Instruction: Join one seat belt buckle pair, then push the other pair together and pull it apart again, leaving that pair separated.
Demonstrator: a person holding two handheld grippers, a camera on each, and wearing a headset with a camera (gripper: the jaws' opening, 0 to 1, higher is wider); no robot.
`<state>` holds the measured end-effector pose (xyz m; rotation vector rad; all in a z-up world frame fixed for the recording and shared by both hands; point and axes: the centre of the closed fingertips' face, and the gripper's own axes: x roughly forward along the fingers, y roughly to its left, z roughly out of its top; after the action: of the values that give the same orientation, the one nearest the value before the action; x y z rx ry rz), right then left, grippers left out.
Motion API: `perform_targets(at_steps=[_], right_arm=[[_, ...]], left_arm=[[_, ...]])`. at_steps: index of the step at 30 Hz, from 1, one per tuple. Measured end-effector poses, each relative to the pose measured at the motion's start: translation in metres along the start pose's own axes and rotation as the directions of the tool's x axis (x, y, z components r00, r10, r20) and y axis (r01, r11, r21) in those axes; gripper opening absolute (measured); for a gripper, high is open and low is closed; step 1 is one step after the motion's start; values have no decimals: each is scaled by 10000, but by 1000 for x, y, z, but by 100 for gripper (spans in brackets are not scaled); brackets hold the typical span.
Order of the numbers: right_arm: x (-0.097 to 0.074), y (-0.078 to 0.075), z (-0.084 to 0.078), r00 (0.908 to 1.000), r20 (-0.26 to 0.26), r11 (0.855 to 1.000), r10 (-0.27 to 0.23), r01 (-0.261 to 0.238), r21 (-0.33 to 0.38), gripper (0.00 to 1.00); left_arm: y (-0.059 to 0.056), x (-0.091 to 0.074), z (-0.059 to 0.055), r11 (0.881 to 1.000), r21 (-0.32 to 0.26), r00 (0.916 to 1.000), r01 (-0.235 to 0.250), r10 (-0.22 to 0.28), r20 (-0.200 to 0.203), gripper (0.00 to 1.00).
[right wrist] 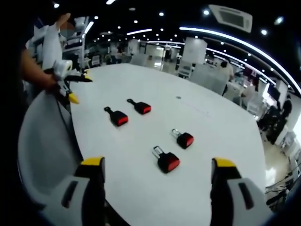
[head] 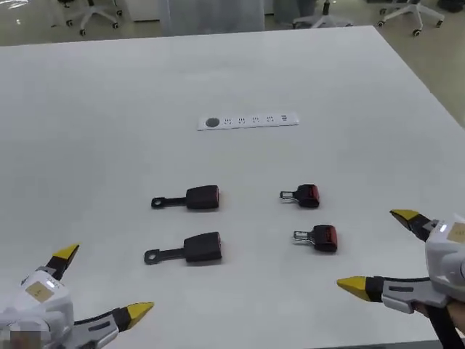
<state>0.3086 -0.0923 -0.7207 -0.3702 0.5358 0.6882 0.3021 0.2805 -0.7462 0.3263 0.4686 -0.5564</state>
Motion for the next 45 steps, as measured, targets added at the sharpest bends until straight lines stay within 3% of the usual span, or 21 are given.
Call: perform_targets(at_steps=[17,23,26,29,33,37,39,41,45], right_arm=[[-7,-1,-5,9994,-164,9996,-294,293,-29,91],[-7,0,-3,9996,-111,9997,-243,243,-44,91],[-5,1,-4,9997,-229,9997,-88,83,-215,91],[-2,3,-6,9990,-398,9985,182,-202,-506,88],[2,-2,-2,9987,-391,9987,329,-344,-388,85],[7,-2,1,9970,-595,9954,499,-545,-785,79],[11,-2,1,9956,-712,9924,607,-679,-1029,78],[14,-1,1,9942,-774,9897,753,-840,-1161,77],[22,-1,-2,9888,-1017,9750,1091,-1264,-1828,73]], left_arm=[[-3,0,4,9993,-319,9997,213,-209,147,98],[2,-1,8,9993,-296,9995,232,-225,231,99],[5,2,11,9967,-544,9981,608,-601,128,93],[8,9,17,9968,-105,9967,795,-796,-131,91],[6,18,27,9952,296,9953,929,-919,-317,92],[-4,33,30,9817,1007,9845,1616,-1533,-847,89],[-11,43,30,9729,1139,9733,2011,-1853,-1356,86],[-18,51,38,9667,1043,9676,2336,-2205,-1230,83],[-31,64,44,9398,1577,9475,3030,-2794,-1557,77]])
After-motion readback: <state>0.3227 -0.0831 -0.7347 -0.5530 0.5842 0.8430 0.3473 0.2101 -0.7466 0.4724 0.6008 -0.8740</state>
